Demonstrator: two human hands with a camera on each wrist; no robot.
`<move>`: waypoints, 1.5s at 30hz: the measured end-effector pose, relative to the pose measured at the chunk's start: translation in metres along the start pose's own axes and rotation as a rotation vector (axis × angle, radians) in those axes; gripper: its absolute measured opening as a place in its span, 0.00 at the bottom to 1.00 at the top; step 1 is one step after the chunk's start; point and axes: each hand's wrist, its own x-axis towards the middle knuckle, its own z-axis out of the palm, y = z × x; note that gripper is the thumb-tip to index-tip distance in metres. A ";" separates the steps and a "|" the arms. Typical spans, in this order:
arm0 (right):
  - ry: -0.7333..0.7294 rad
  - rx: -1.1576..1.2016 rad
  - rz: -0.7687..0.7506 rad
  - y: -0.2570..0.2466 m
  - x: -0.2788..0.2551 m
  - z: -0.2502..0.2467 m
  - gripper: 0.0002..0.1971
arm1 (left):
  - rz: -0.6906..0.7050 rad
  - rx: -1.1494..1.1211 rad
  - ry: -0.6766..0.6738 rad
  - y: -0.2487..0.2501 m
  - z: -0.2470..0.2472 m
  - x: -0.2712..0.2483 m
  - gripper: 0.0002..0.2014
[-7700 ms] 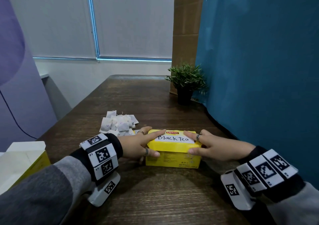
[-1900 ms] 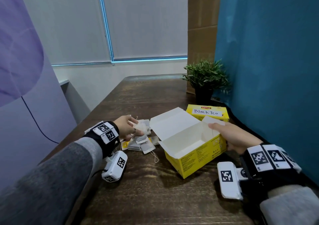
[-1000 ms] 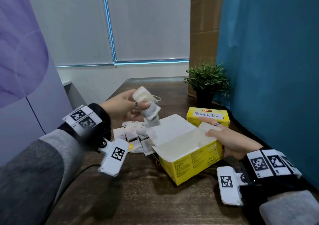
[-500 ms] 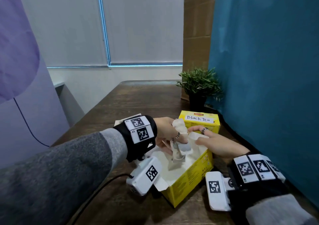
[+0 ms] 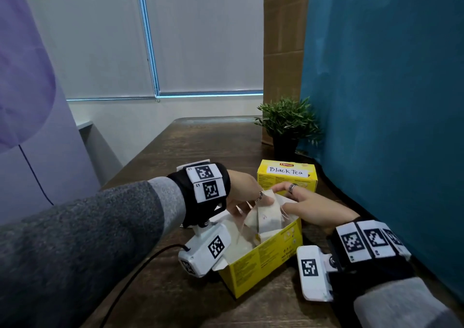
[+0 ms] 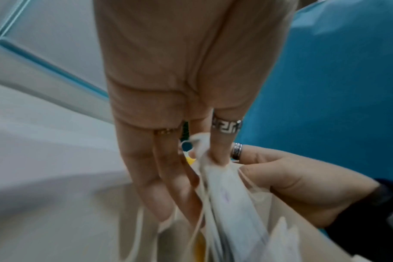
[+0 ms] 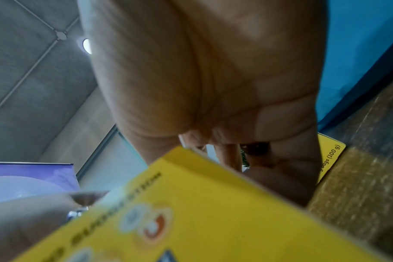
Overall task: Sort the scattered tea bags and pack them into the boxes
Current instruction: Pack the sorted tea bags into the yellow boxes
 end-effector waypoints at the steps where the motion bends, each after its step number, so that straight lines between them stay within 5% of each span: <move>1: 0.000 0.001 -0.001 0.000 0.000 0.000 0.16 | 0.013 0.033 0.018 0.001 -0.001 0.000 0.15; 6: -0.008 0.015 -0.003 0.001 0.002 0.001 0.16 | 0.028 0.290 0.110 0.004 -0.010 -0.002 0.04; 11: -0.016 0.003 -0.009 0.000 0.001 0.001 0.13 | -0.019 0.419 0.177 0.007 -0.013 -0.005 0.05; 19: -0.034 -0.028 -0.021 0.004 0.003 -0.001 0.14 | -0.148 0.699 0.008 0.004 -0.023 -0.025 0.08; 23: -0.032 -0.016 -0.017 0.004 0.003 -0.001 0.15 | -0.150 0.662 -0.018 0.000 -0.031 -0.036 0.06; 30: -0.037 -0.010 -0.011 0.003 0.002 -0.001 0.14 | -0.040 0.385 -0.136 -0.010 -0.036 -0.042 0.14; 35: -0.027 -0.025 -0.019 0.002 0.001 0.000 0.14 | -0.052 0.771 -0.048 -0.005 -0.023 -0.039 0.04; 40: -0.036 -0.048 -0.014 0.001 0.000 0.000 0.14 | 0.150 0.929 0.070 0.000 -0.011 -0.028 0.18; 45: -0.043 -0.048 -0.026 0.000 -0.001 0.000 0.15 | 0.261 1.216 0.014 0.001 0.017 -0.009 0.25</move>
